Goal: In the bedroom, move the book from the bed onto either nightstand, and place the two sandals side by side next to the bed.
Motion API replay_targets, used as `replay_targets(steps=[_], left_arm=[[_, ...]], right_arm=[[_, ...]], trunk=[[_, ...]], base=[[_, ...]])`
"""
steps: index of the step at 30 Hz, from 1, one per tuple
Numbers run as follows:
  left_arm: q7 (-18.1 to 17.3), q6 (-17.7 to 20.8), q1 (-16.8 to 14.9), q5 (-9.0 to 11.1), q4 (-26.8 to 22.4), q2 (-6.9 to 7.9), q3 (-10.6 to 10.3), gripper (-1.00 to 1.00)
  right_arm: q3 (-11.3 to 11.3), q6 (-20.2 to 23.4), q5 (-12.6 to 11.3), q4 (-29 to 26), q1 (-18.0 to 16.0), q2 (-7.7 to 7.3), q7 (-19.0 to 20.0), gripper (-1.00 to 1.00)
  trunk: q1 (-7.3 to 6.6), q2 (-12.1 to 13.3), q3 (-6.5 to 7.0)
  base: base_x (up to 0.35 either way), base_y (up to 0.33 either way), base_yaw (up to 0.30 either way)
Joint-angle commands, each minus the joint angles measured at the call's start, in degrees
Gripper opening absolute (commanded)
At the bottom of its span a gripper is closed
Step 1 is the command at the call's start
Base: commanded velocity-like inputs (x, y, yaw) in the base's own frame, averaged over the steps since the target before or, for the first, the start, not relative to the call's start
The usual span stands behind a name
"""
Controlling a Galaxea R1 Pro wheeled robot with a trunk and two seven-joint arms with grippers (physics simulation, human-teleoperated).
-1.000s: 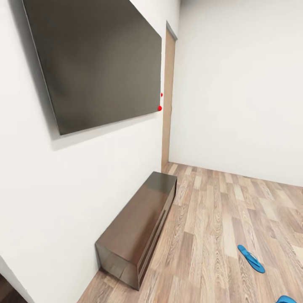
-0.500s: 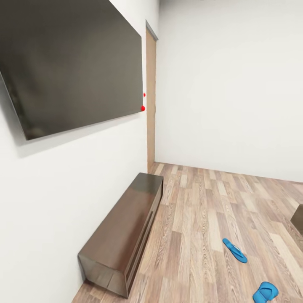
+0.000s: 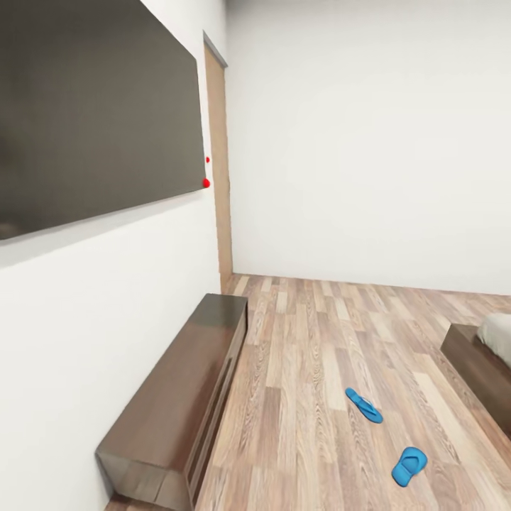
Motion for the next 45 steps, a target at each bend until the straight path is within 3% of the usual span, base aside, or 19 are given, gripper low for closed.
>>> replay_targets(steps=[1,45], left_arm=[[0.0,-0.2,0.0,-0.1,0.0,0.01,0.0,1.00],[0.0,-0.5,0.0,-0.2,0.0,0.01,-0.1,1.00]], right_arm=[[-0.1,0.0,-0.1,0.0,0.0,0.01,0.0,1.00],[0.0,0.0,-0.1,0.1,0.0,0.01,0.1,1.00]], trunk=[[0.00,0.0,-0.04],[0.00,0.0,-0.04]], base=[[0.001,0.000,-0.294],[0.020,0.007,-0.293]])
